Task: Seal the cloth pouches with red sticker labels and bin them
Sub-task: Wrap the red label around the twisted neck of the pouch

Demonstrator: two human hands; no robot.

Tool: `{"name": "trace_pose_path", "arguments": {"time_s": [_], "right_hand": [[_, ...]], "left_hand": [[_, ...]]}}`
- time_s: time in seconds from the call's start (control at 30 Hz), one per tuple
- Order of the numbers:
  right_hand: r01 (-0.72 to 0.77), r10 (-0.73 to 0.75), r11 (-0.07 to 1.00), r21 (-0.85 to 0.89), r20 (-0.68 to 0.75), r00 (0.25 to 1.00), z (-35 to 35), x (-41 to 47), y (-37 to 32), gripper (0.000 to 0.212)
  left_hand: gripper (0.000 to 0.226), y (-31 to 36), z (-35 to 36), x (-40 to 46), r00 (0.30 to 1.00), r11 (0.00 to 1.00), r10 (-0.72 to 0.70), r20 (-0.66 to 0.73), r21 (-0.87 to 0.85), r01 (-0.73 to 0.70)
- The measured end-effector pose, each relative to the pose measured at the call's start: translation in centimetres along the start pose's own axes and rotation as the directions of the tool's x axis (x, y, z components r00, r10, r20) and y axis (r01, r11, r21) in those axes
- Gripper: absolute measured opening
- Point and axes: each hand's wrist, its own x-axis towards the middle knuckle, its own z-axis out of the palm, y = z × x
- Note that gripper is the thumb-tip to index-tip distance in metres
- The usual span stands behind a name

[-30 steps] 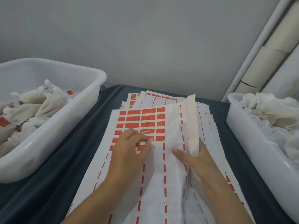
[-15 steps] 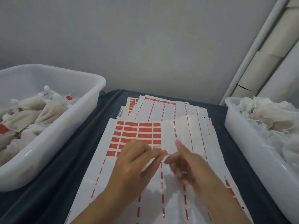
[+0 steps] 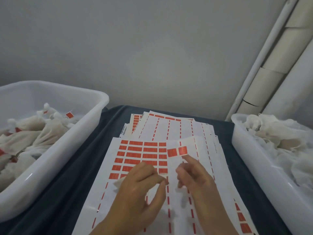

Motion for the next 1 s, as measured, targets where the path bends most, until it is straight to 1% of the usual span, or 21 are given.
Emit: {"name": "trace_pose_path", "arguments": {"time_s": [0.07, 0.17, 0.23, 0.3, 0.43, 0.6, 0.63, 0.67, 0.73, 0.8, 0.9, 1.0], "right_hand": [[0.069, -0.066, 0.997, -0.032, 0.095, 0.993, 0.6, -0.5, 0.0, 0.048], [0.105, -0.102, 0.994, -0.026, 0.08, 0.992, 0.5, -0.9, 0.3, 0.042], [0.116, -0.115, 0.993, -0.021, 0.057, 0.992, 0.1, -0.8, 0.4, 0.04], [0.123, -0.122, 0.992, -0.029, 0.044, 0.992, 0.0, -0.8, 0.2, 0.042], [0.136, -0.132, 0.99, -0.032, 0.1, 0.986, 0.2, -0.9, 0.1, 0.051], [0.158, -0.154, 0.987, -0.039, 0.088, 0.984, 0.0, -1.0, 0.1, 0.048], [0.165, -0.162, 0.985, -0.046, 0.068, 0.984, -0.1, -1.0, 0.2, 0.048], [0.177, -0.175, 0.983, -0.05, 0.044, 0.984, -0.1, -1.1, 0.2, 0.048], [0.194, -0.194, 0.98, -0.038, -0.012, 0.981, -0.3, -1.0, 0.1, 0.047], [0.185, -0.185, 0.983, -0.01, -0.089, 0.979, -0.7, -0.9, 0.1, 0.045], [0.168, -0.169, 0.986, -0.013, -0.145, 0.975, -1.1, -0.5, 0.1, 0.044], [0.152, -0.155, 0.988, -0.028, -0.169, 0.973, -1.0, -0.4, 0.3, 0.044]], "left_hand": [[0.019, 0.2, 0.2, -0.1, 0.996, 1.0, 0.017, 0.089, 0.019, -0.019], [0.019, 0.3, 0.3, -0.2, 0.987, 0.999, 0.044, 0.153, 0.011, -0.046], [0.02, 0.2, 0.3, -0.2, 0.986, 0.999, 0.037, 0.161, 0.008, -0.039], [0.019, 0.1, 0.2, -0.3, 0.986, 1.0, 0.03, 0.162, -0.005, -0.03], [0.014, 0.1, 0.0, -0.2, 0.983, 1.0, 0.029, 0.179, -0.004, -0.029], [0.016, 0.2, 0.0, -0.2, 0.98, 0.999, 0.029, 0.195, 0.018, -0.033], [0.012, 0.3, 0.0, -0.2, 0.981, 1.0, -0.012, 0.193, -0.019, 0.016], [0.013, 0.4, 0.0, 0.0, 0.977, 0.991, -0.086, 0.193, -0.081, 0.104], [0.016, 0.4, -0.1, 0.4, 0.947, 0.93, -0.258, 0.192, -0.217, 0.297], [0.014, 0.2, -0.3, 0.9, 0.909, 0.874, -0.363, 0.206, -0.262, 0.409], [0.017, 0.1, -0.4, 1.6, 0.869, 0.803, -0.391, 0.305, -0.349, 0.483], [0.017, 0.1, -0.3, 1.6, 0.83, 0.737, -0.455, 0.323, -0.388, 0.554]]}}
